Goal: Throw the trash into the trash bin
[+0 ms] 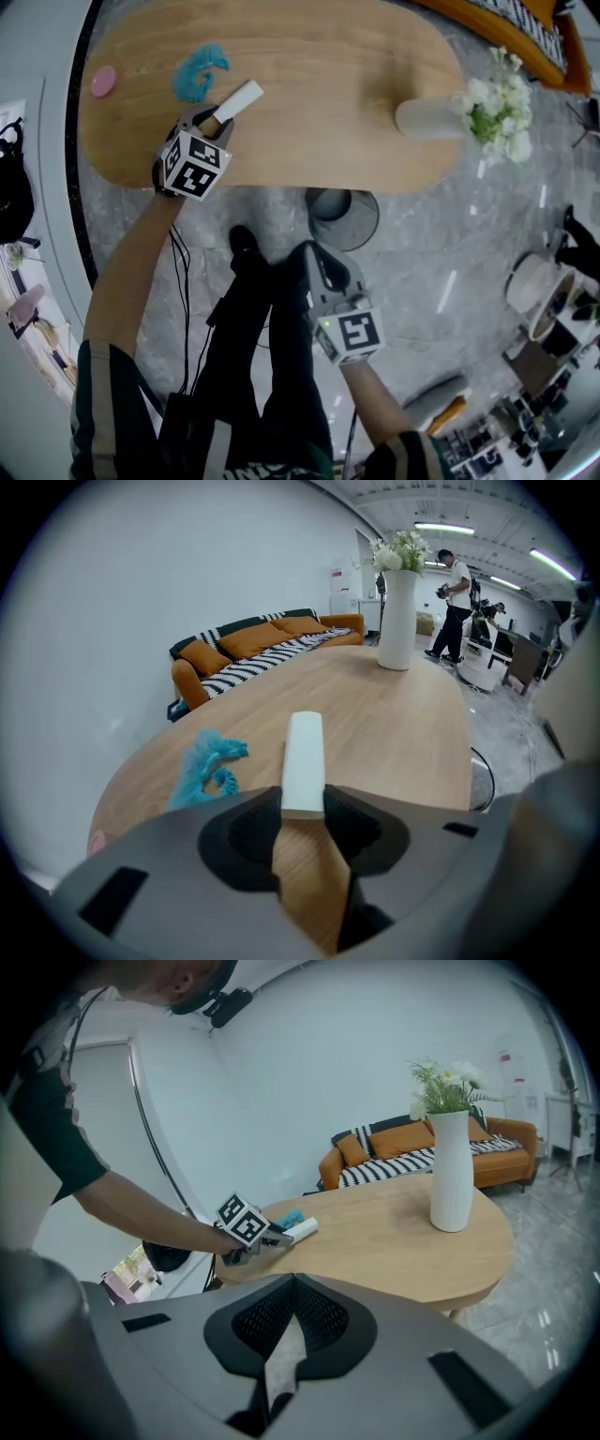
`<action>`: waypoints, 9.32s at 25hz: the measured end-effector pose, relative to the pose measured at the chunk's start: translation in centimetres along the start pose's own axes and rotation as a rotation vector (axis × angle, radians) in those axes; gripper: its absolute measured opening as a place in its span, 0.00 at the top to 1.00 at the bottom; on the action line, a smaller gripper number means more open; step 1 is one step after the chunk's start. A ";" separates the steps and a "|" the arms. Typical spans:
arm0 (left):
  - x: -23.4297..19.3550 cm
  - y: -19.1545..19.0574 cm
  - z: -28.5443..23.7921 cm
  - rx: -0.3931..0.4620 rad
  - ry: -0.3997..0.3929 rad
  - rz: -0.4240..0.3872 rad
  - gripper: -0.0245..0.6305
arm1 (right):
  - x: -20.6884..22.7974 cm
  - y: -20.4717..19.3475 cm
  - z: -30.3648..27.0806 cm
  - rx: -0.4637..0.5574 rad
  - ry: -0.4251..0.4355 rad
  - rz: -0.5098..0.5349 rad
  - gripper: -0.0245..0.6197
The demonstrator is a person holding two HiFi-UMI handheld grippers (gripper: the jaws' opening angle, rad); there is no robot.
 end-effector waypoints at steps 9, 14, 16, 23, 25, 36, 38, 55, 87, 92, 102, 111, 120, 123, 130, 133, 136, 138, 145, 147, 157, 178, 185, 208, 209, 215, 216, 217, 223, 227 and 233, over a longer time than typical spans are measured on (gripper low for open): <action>4.8 1.5 3.6 0.067 -0.090 -0.054 0.74 | -0.1 -2.1 -1.0 0.100 0.008 -0.032 0.96; 9.5 2.8 5.2 0.119 -0.172 -0.109 0.74 | 0.1 -3.2 0.3 0.032 -0.008 -0.014 0.96; 11.7 3.0 5.5 0.132 -0.210 -0.126 0.74 | 0.5 -3.8 0.8 0.032 -0.022 -0.026 0.96; 18.7 2.5 4.8 0.151 -0.323 -0.216 0.74 | 2.6 -6.3 2.4 0.063 -0.076 -0.079 0.96; 20.4 2.3 4.2 0.149 -0.350 -0.249 0.74 | 3.2 -7.1 2.7 0.071 -0.083 -0.091 0.96; 28.6 -2.1 -3.1 0.056 -0.434 -0.270 0.74 | 6.4 -11.5 3.7 -0.013 -0.139 -0.134 0.96; 29.8 -2.8 -4.8 0.018 -0.427 -0.247 0.74 | 7.1 -12.5 3.7 -0.031 -0.150 -0.149 0.96; 36.4 -9.1 -15.9 -0.187 -0.400 -0.152 0.74 | 12.9 -18.7 4.2 -0.084 -0.200 -0.183 0.96; 16.8 -7.2 4.9 0.138 -0.121 0.294 0.79 | 1.8 -1.8 -2.7 -0.009 0.013 0.052 0.96; 12.1 -7.6 9.4 0.208 -0.007 0.358 0.85 | -0.9 0.9 -4.0 0.019 0.058 0.121 0.96; 4.7 -9.2 14.2 0.244 0.121 0.382 0.96 | -5.3 5.7 -7.0 0.074 0.100 0.156 0.96; -1.0 -7.3 13.5 0.275 0.126 0.320 0.96 | -6.3 8.4 -10.3 0.095 0.097 0.194 0.96; -5.6 -4.5 8.5 0.258 0.069 0.297 0.45 | -6.5 9.7 -12.5 0.088 0.089 0.160 0.96; -6.9 -3.7 6.0 0.233 0.042 0.281 0.45 | -5.9 9.6 -12.9 0.083 0.066 0.170 0.96; -9.4 -2.5 0.5 0.093 0.021 0.243 0.45 | -4.3 8.4 -13.0 0.081 0.028 0.149 0.96; -10.1 -2.5 -1.5 0.058 0.001 0.274 0.45 | -3.5 7.7 -12.6 0.065 0.008 0.144 0.96; -10.6 -2.4 -2.5 0.019 -0.008 0.307 0.46 | -2.9 7.0 -12.1 0.051 -0.007 0.134 0.96; -10.8 -2.5 -2.5 0.002 0.013 0.340 0.56 | -2.4 6.6 -11.8 0.052 -0.014 0.137 0.96; -8.9 -1.8 -0.6 0.072 0.071 0.263 0.93 | -1.0 5.4 -10.2 0.053 -0.039 0.125 0.96; -7.8 -1.1 0.0 0.100 0.061 0.230 0.93 | -0.8 5.0 -9.6 0.034 -0.051 0.116 0.96; 2.5 3.4 3.0 0.219 -0.053 0.005 0.93 | 3.1 2.6 -5.2 0.111 -0.112 0.081 0.96; 27.2 9.1 -0.3 0.238 -0.401 -0.316 0.93 | 14.6 -9.2 8.2 0.103 -0.366 -0.137 0.96; 33.3 4.4 -4.7 0.110 -0.451 -0.330 0.93 | 17.1 -12.9 9.6 0.136 -0.376 -0.151 0.96; 39.0 -3.6 -13.9 -0.186 -0.436 -0.197 0.61 | 17.4 -15.6 8.9 0.067 -0.320 -0.200 0.96; 38.9 -3.6 -13.8 -0.187 -0.436 -0.194 0.61 | 17.3 -15.4 8.8 0.068 -0.315 -0.204 0.96; 38.3 -2.7 -11.8 -0.147 -0.418 -0.170 0.61 | 17.3 -14.0 8.8 0.026 -0.315 -0.181 0.96; 37.8 -2.7 -11.2 -0.131 -0.416 -0.157 0.61 | 16.9 -13.7 8.5 0.014 -0.313 -0.181 0.96; 37.2 -2.7 -10.5 -0.109 -0.414 -0.143 0.61 | 16.4 -13.4 8.0 0.017 -0.305 -0.184 0.96; 33.3 -1.8 -5.9 0.026 -0.383 -0.050 0.66 | 13.2 -10.2 5.2 0.043 -0.240 -0.122 0.96; 29.5 -1.3 -2.5 0.125 -0.317 0.005 0.93 | 11.4 -7.1 3.7 0.055 -0.198 -0.042 0.96; 22.6 -1.7 3.2 0.196 -0.207 0.097 0.96 | 8.0 -1.8 1.1 0.099 -0.109 0.009 0.96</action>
Point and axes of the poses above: the fingertips, and each gripper's own axes: z backward along the fingers, x to its right, y out of its top, the point moved 10 cm from there along z, backward along the fingers, and after that the axes turned 5 degrees about -y, right-handed, at the moved point
